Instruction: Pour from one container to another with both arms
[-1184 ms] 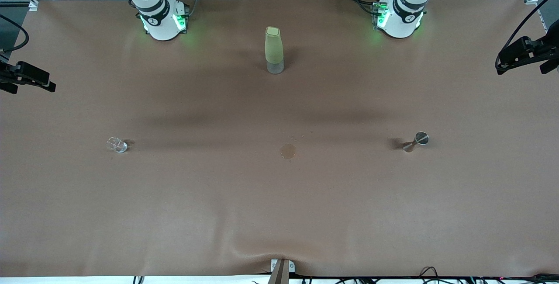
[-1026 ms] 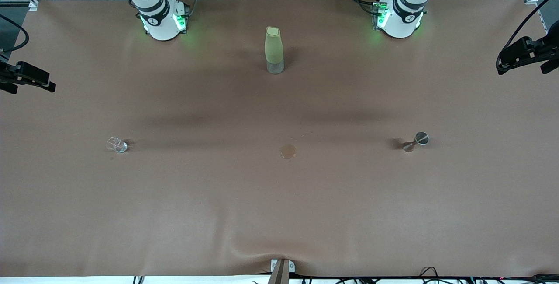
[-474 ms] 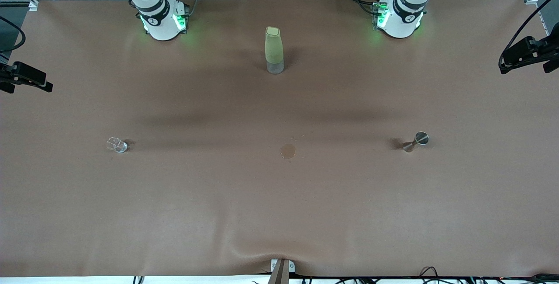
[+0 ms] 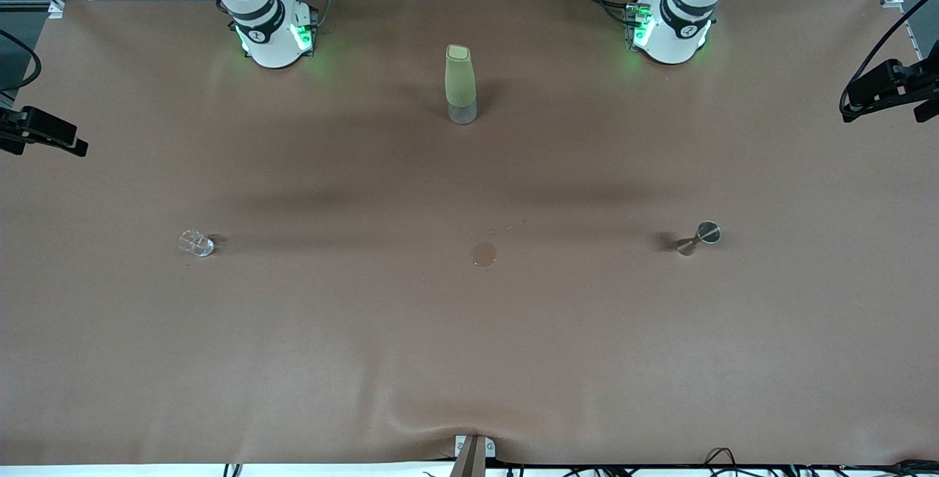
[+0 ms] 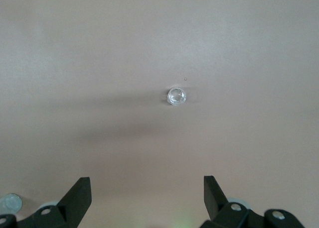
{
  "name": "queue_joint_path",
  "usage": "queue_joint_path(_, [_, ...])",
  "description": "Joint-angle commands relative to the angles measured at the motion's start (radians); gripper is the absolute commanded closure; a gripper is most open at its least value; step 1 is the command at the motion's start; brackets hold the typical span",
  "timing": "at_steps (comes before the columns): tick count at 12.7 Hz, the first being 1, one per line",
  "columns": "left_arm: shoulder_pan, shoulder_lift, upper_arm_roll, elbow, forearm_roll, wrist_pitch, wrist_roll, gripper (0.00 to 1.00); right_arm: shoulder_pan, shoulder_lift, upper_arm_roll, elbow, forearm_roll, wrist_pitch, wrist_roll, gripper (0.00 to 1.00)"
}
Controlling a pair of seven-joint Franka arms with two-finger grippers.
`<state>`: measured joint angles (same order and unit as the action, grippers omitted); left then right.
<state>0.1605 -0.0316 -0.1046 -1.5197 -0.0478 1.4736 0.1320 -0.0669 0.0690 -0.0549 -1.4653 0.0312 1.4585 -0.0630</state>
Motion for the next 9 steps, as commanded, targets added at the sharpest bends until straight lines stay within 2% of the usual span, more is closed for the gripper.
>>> queue_joint_path(1, [0.147, 0.007, 0.002, -0.095, -0.162, 0.092, 0.275, 0.00, 0.002, 0.003, 0.000, 0.011, -0.017, -0.003, 0.016, 0.00])
queue_joint_path(4, [0.246, 0.054, 0.000, -0.194, -0.251, 0.181, 0.576, 0.00, 0.001, 0.002, -0.002, 0.011, -0.025, -0.003, -0.055, 0.00])
queue_joint_path(6, [0.296, 0.137, 0.002, -0.205, -0.361, 0.188, 0.826, 0.00, -0.031, 0.002, -0.002, 0.011, -0.022, -0.003, -0.189, 0.00])
queue_joint_path(9, [0.335, 0.225, 0.002, -0.205, -0.414, 0.186, 0.981, 0.00, -0.076, 0.000, -0.002, 0.008, -0.028, -0.006, -0.453, 0.00])
